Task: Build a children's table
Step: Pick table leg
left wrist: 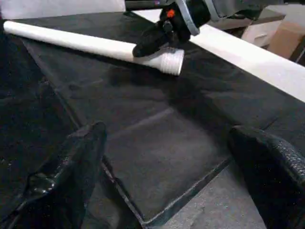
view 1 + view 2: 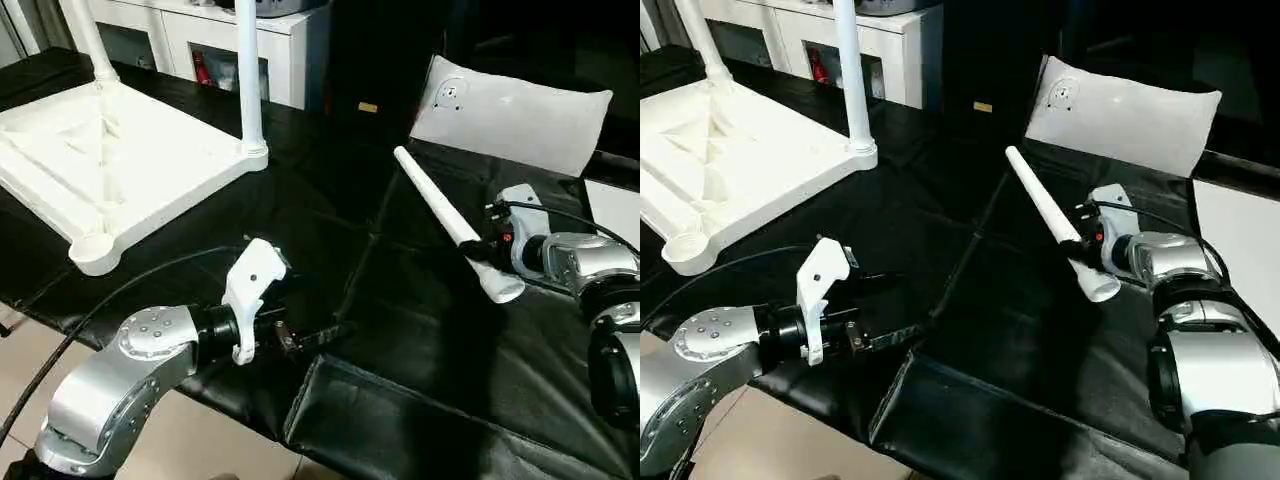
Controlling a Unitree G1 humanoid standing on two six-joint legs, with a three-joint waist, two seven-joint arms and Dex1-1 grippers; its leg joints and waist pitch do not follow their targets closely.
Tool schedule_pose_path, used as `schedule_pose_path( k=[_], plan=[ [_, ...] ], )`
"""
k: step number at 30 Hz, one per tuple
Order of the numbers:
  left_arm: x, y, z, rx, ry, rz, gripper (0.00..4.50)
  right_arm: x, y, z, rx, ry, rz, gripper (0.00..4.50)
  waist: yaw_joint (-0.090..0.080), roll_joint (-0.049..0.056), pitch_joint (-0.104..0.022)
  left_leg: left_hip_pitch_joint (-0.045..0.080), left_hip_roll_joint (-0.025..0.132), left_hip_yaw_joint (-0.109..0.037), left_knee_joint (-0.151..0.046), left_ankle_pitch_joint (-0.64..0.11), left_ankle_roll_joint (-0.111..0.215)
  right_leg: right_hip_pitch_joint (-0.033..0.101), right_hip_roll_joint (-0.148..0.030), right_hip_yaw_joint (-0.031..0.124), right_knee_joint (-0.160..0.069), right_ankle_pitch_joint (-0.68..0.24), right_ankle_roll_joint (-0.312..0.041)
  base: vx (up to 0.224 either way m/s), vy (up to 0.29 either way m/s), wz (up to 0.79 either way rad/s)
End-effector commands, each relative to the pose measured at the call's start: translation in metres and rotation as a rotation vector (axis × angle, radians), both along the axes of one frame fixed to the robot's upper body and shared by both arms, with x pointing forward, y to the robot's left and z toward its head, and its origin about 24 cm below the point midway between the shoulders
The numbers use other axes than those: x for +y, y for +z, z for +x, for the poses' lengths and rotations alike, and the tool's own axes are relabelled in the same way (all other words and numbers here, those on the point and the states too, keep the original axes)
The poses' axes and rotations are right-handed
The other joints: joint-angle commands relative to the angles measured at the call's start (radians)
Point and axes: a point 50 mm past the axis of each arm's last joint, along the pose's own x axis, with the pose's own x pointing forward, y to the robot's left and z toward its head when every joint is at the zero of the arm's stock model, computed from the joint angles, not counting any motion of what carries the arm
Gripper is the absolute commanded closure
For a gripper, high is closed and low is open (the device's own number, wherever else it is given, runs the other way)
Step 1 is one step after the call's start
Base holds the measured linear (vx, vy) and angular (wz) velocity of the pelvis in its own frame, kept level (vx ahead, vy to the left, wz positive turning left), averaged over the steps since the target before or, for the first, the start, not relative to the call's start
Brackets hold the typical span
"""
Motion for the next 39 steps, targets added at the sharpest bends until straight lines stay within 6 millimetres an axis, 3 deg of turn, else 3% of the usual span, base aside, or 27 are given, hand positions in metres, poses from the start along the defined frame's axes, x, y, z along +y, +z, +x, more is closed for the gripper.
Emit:
schedule_pose_path(
  k=[1,7,11,19,30,37,38,39],
  plan=[
    [-0.002,0.001,-0.003,0.002,-0.01,0.008,0.0,0.004,-0.009,-0.003,0.044,0.01,-0.022,1.51,0.003,-0.009,-0.051,-0.007,-0.006,0.03,-0.066,-0.277,0.023,0.047,-0.038,0.014,-0.078,-0.395,-0.193,0.0,0.0,0.0],
    [-0.001,0.0,-0.002,0.004,-0.011,0.016,0.0,0.003,-0.014,-0.005,0.064,0.008,-0.067,1.51,0.002,-0.008,-0.051,-0.006,-0.005,0.029,-0.067,-0.28,0.019,0.045,-0.038,0.014,-0.078,-0.389,-0.194,0.0,0.0,0.0],
    [-0.001,0.0,-0.002,0.004,-0.013,0.018,0.0,-0.001,-0.018,-0.007,0.071,-0.031,-0.119,1.51,0.005,-0.003,-0.053,-0.007,-0.004,0.03,-0.068,-0.255,0.016,0.048,-0.037,0.015,-0.072,-0.336,-0.21,0.0,0.0,0.0],
    [0.0,0.0,-0.002,0.001,-0.012,0.021,0.0,-0.003,-0.015,-0.006,0.061,-0.026,-0.148,1.51,0.005,-0.008,-0.051,-0.007,-0.006,0.031,-0.068,-0.277,0.016,0.048,-0.037,0.014,-0.075,-0.368,-0.195,0.0,0.0,0.0],
    [0.0,0.0,-0.004,0.0,-0.011,0.02,0.0,0.0,-0.011,-0.004,0.061,0.005,-0.125,2.46,0.005,-0.01,-0.052,-0.008,-0.005,0.031,-0.068,-0.26,0.022,0.049,-0.038,0.016,-0.073,-0.349,-0.202,0.0,0.0,0.0],
    [-0.001,-0.001,-0.004,-0.003,-0.008,0.019,0.0,0.002,-0.008,-0.001,0.034,0.013,-0.093,2.62,0.004,-0.006,-0.051,-0.006,-0.004,0.031,-0.068,-0.272,0.019,0.047,-0.037,0.015,-0.074,-0.358,-0.201,0.0,0.0,0.0],
    [-0.001,-0.001,-0.004,-0.004,-0.007,0.02,0.0,0.003,-0.007,0.0,0.023,0.021,-0.086,2.63,0.003,-0.012,-0.051,-0.006,-0.004,0.031,-0.068,-0.275,0.02,0.047,-0.037,0.015,-0.075,-0.362,-0.199,0.0,0.0,0.0],
    [-0.001,-0.001,-0.004,-0.004,-0.007,0.02,0.0,0.003,-0.007,0.0,0.023,0.021,-0.086,2.64,0.004,-0.011,-0.051,-0.006,-0.004,0.031,-0.068,-0.273,0.021,0.047,-0.038,0.015,-0.074,-0.363,-0.199,0.0,0.0,0.0]
  ],
)
